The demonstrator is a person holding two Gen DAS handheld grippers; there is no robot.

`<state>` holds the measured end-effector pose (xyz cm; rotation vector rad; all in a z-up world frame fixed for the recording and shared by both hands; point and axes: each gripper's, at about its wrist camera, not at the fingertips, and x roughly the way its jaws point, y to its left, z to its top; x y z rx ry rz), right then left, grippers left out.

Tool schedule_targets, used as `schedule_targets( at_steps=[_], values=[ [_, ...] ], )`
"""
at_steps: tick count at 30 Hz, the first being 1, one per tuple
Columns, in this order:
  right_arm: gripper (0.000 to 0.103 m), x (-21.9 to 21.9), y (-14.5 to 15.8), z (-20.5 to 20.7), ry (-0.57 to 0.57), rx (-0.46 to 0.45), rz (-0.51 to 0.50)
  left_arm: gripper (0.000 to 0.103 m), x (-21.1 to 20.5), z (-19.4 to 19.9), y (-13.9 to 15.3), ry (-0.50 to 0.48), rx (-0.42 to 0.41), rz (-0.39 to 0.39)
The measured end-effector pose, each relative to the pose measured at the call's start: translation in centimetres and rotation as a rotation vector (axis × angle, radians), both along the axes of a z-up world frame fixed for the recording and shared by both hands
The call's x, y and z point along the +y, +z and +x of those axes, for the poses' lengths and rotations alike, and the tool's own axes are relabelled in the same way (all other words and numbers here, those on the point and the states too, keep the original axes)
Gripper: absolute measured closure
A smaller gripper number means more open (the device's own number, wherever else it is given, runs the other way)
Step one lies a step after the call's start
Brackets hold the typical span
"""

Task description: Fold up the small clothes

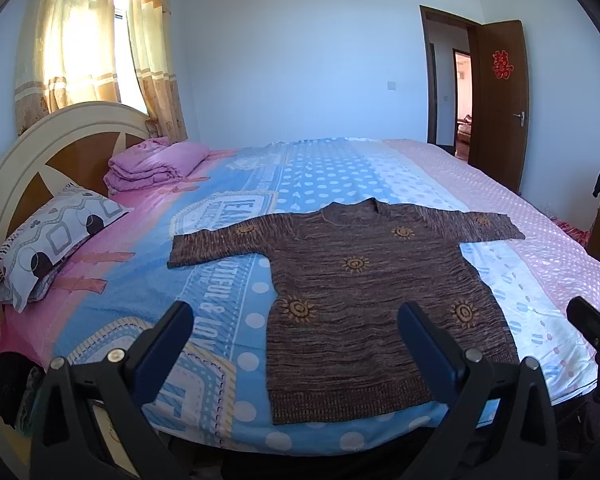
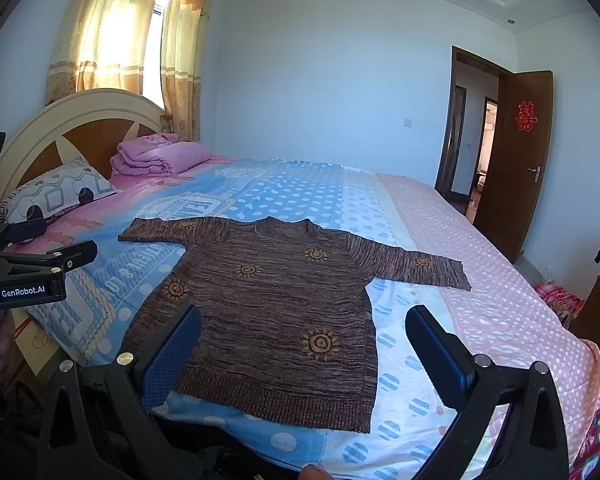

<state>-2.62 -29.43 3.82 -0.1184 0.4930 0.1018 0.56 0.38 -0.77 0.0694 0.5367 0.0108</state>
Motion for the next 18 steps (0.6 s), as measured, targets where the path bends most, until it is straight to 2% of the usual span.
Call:
schedule_targets(
  at_steps=[18],
  values=[
    [0.001,-0.06,-0.43,0.10,0.000,0.006,-0.001,0.000,0.00,0.16,-0.28,-0.002,0.012,-0.003]
  ],
)
